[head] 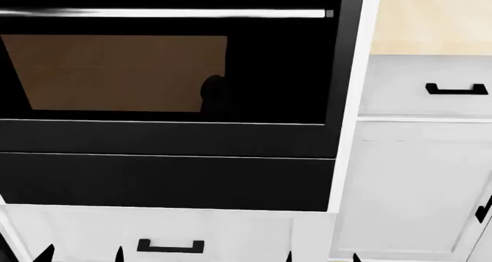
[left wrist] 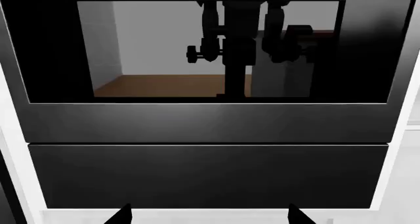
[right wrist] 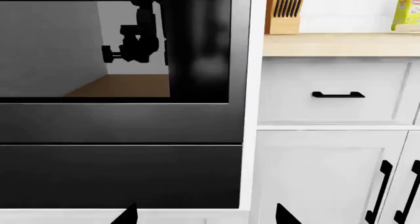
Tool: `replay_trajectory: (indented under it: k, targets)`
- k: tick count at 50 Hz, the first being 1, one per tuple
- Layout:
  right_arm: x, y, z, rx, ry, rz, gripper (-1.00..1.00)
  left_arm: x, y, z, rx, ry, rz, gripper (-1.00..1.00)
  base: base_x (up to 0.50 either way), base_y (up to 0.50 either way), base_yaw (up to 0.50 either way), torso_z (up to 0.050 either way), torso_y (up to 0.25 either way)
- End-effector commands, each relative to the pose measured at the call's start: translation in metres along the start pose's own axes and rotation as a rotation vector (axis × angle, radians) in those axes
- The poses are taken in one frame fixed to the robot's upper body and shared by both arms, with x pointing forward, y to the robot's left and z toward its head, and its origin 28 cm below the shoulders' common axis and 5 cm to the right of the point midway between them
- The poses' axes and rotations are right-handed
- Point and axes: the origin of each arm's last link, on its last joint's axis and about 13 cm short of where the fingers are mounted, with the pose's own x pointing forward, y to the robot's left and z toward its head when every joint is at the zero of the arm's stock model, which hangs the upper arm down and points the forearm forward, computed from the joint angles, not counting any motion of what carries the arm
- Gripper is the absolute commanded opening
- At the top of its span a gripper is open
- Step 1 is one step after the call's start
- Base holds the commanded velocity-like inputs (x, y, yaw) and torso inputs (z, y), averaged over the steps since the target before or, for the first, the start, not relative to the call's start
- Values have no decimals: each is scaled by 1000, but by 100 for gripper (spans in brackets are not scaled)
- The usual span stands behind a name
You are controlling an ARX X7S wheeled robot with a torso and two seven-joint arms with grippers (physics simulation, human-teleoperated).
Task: Close the microwave door
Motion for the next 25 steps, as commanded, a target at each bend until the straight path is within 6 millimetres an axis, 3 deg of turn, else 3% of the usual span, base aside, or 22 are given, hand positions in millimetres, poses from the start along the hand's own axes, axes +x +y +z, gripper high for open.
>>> replay_trajectory:
  k: [1, 25]
  targets:
    - [0, 1, 1, 3, -1, 4, 100, 0, 0, 0, 1, 0, -1, 100, 0, 0, 0, 0, 0]
    - [0, 2, 1, -36, -31, 30, 100, 0, 0, 1, -1, -2, -4, 100, 0, 26, 0, 0, 0]
